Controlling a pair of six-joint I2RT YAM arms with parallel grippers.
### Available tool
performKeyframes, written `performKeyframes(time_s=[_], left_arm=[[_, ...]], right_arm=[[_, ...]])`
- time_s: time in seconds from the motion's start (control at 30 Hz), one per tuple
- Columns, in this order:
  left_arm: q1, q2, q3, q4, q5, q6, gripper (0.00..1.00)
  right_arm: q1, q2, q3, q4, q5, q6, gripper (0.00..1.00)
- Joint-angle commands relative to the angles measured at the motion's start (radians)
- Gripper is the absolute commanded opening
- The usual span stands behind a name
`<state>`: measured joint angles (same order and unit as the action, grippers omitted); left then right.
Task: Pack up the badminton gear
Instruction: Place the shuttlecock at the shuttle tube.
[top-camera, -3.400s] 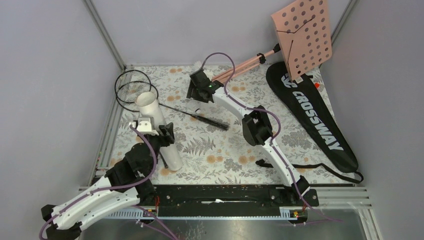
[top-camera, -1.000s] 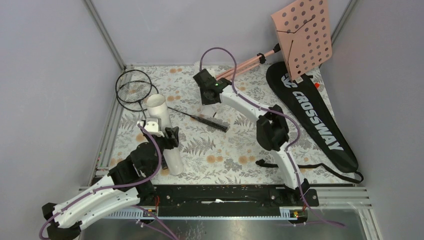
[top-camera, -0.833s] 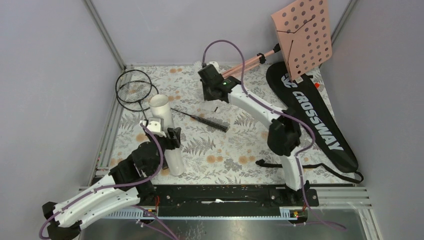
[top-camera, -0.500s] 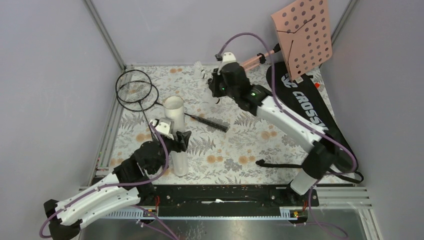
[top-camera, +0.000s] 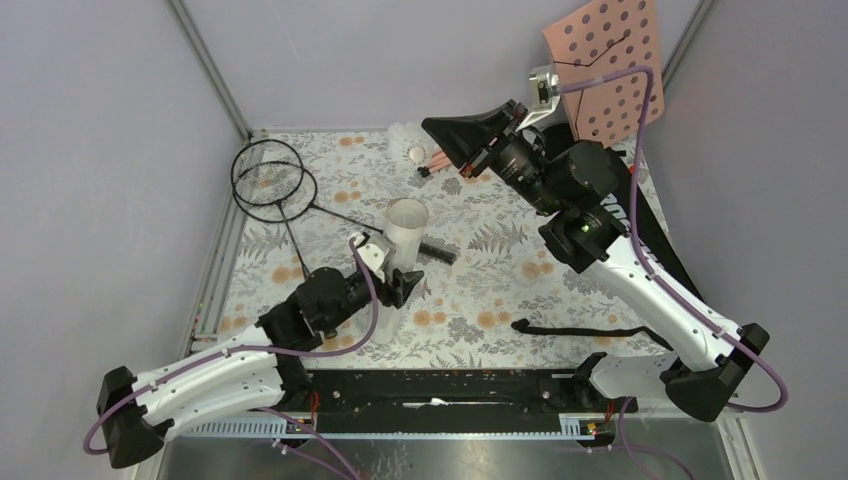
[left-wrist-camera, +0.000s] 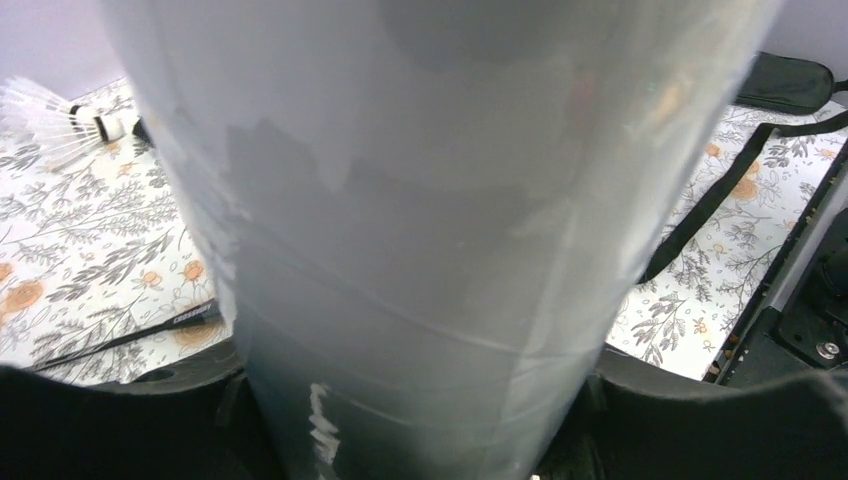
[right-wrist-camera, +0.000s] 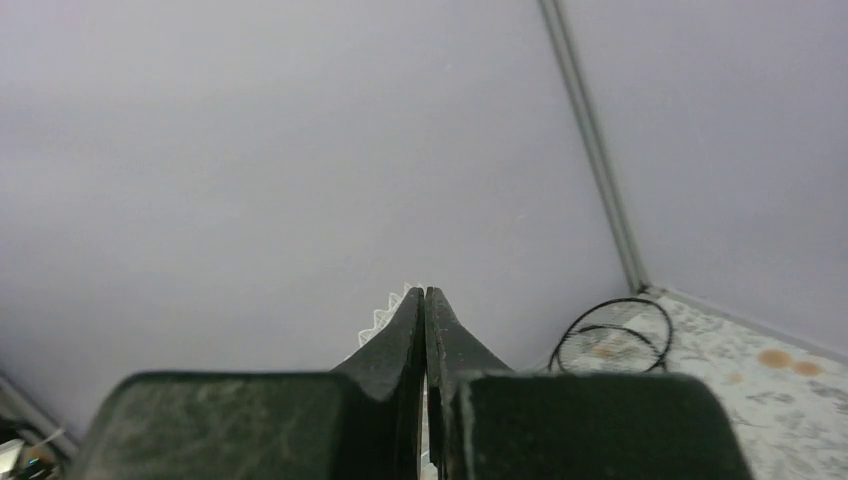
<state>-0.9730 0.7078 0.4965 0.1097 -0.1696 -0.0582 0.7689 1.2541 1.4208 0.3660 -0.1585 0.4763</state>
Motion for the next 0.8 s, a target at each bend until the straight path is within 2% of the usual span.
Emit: performKeyframes(time_s=[0.0, 0.2, 0.37, 0.6, 0.77], left_arm=[[0.000, 0.046, 0.068, 0.140, 0.059, 0.011, 0.50], [0.000, 0.040, 0.044, 0.215, 0.057, -0.015, 0.50], [0.000, 0.034, 0.036, 0.227, 0.024, 0.004, 0.50], [0.000, 0.032, 0.031, 0.225, 0.056, 0.022, 0.50], [0.000, 0.040, 0.001, 0.282, 0.050, 0.031, 0.50]], right_arm=[[0.010, 0.010, -0.083, 0.194, -0.113, 0.166, 0.00], [0.015, -0.045, -0.205, 0.241, -0.099, 0.202, 0.00], [0.040, -0.066, -0.238, 0.276, -0.128, 0.244, 0.00], [0.047, -0.073, -0.172, 0.237, -0.077, 0.163, 0.00], [0.047, -0.050, -0.081, 0.181, -0.138, 0.182, 0.00]])
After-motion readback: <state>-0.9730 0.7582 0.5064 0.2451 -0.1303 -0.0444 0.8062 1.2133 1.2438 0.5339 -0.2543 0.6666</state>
